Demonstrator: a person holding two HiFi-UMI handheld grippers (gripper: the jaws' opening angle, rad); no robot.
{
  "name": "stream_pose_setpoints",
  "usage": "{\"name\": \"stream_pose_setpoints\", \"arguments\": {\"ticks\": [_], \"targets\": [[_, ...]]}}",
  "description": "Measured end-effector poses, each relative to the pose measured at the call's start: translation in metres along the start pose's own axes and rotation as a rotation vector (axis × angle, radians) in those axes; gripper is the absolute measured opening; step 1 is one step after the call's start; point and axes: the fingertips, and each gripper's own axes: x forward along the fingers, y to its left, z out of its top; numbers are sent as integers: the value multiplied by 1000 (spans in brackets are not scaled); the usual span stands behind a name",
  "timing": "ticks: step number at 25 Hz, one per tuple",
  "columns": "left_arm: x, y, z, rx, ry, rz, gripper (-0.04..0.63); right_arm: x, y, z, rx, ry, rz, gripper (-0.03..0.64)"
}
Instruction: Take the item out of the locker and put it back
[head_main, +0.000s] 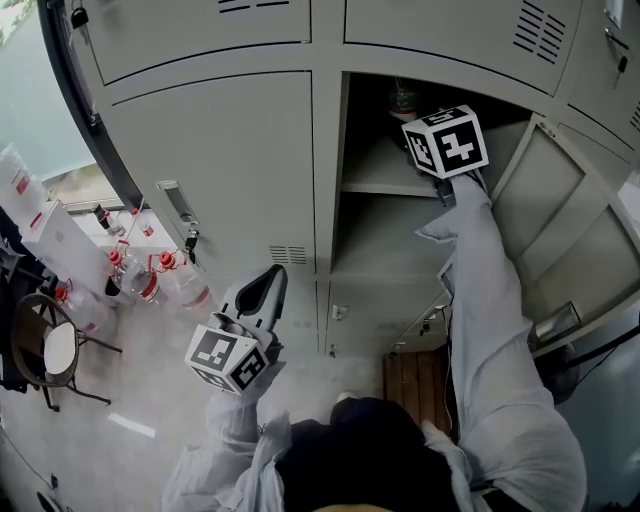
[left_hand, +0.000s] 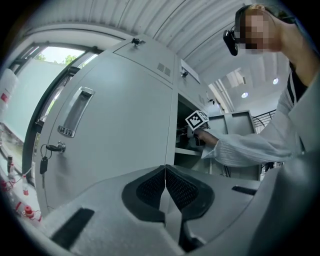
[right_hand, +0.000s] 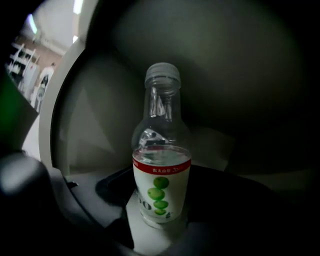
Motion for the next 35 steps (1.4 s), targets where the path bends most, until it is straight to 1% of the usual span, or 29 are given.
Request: {"name": "stream_pose_setpoints", "arguments": {"ticks": [2, 4, 5, 6, 10, 12, 14, 15, 20, 25, 26, 27, 29, 31, 33, 35], "targets": [[1, 0, 1, -6, -4, -2, 8, 6, -1, 4, 176, -50, 76, 308], [2, 0, 1, -7, -3, -3, 8, 14, -5, 6, 321, -85, 122, 308], [2, 0, 0, -7, -1, -3, 8, 17, -7, 7, 366, -95, 126, 308], [2, 0, -2, -7, 1, -3, 8, 20, -9, 6, 386, -96, 122, 308], [0, 1, -7, -20, 10, -1, 8, 31, -6, -7, 358, -37, 100, 308], [0, 1, -9, -27, 15, -4, 8, 36, -5, -15, 386, -16, 97, 308], [-1, 2, -11, -29, 21, -5, 8, 38, -7, -19, 436, -18, 95, 308], [-1, 3, -12, -29, 23, -6, 8, 38, -7, -20, 444, -19, 93, 308], [-1, 1, -10, -31, 19, -16, 8, 38, -6, -18, 429, -18, 85, 310], [-7, -4, -15, -43, 34, -24, 8, 36, -7, -19, 424, -6, 64, 315], [-8, -5, -16, -45, 37, -23, 8, 35, -8, -19, 419, -6, 62, 339], [-10, -6, -17, -46, 41, -22, 8, 35, -9, -18, 413, -7, 62, 392], [-12, -6, -20, -52, 47, -20, 8, 34, -8, -17, 408, -15, 71, 476], [-15, -7, -22, -66, 49, -19, 8, 31, -8, -14, 410, -32, 75, 531], [-16, -9, -24, -70, 50, -19, 8, 27, -9, -11, 404, -53, 63, 549], [-18, -11, -25, -68, 54, -22, 8, 22, -9, -7, 400, -70, 54, 551]]}}
